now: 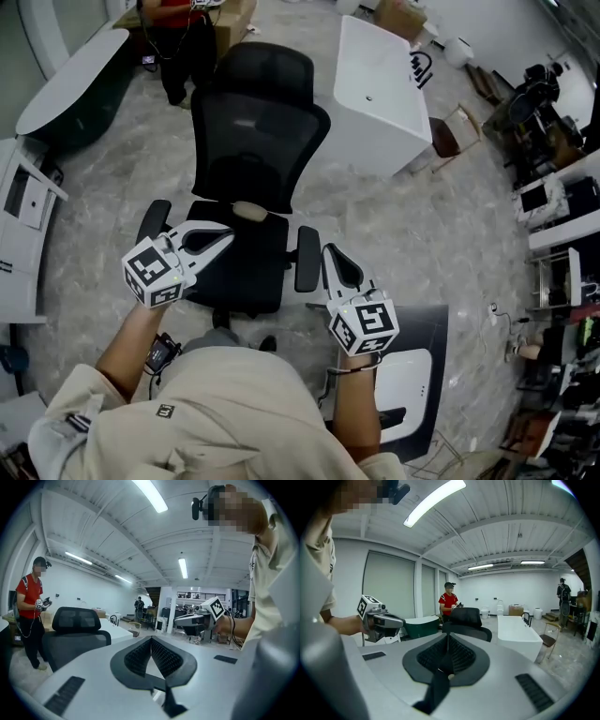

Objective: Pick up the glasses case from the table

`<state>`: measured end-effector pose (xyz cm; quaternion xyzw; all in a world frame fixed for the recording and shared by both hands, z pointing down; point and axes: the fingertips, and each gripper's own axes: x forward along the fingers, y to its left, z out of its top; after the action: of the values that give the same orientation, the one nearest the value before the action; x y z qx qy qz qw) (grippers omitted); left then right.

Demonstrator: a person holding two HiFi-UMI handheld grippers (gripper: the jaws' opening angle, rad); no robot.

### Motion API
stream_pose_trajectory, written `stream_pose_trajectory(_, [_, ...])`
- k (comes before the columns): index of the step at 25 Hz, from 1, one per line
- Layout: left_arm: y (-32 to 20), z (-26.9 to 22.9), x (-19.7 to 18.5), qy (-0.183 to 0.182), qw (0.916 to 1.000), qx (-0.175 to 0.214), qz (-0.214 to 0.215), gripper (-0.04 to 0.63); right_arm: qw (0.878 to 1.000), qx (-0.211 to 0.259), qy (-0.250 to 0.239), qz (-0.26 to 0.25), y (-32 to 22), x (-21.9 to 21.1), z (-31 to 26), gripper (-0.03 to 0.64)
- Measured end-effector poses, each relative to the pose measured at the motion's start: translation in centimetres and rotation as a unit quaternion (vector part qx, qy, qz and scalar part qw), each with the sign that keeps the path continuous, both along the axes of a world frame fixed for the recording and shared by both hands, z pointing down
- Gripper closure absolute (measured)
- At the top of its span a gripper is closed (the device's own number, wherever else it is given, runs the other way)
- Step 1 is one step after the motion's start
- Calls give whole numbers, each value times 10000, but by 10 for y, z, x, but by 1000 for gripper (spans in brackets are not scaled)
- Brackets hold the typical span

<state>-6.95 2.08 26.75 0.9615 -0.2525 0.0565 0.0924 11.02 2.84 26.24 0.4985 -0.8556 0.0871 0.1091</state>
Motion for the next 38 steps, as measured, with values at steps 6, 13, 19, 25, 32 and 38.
stream_pose_trajectory(6, [-19,9,-9,12,9993,33,376,578,9993,-14,111,354,1,-10,4,589])
stream_pose_trajectory(13, [-41,19,-23,64,9977,72,671,578,9975,-8,282,655,2,-24,5,589])
stream_pose_trajectory(19, [-51,31,-16,106,9960,-21,889,578,9953,-84,417,868,11,-23,6,589])
stream_pose_trajectory(25, [-60,44,-10,141,9951,-57,981,578,9944,-228,467,924,10,-22,22,589])
stream_pose_trajectory(32, [-75,55,-20,102,9968,-93,790,578,9965,-218,488,649,-16,-33,29,589])
stream_pose_trajectory(38, [-89,54,-34,40,9985,-186,512,578,9980,-272,447,366,-43,-44,27,589])
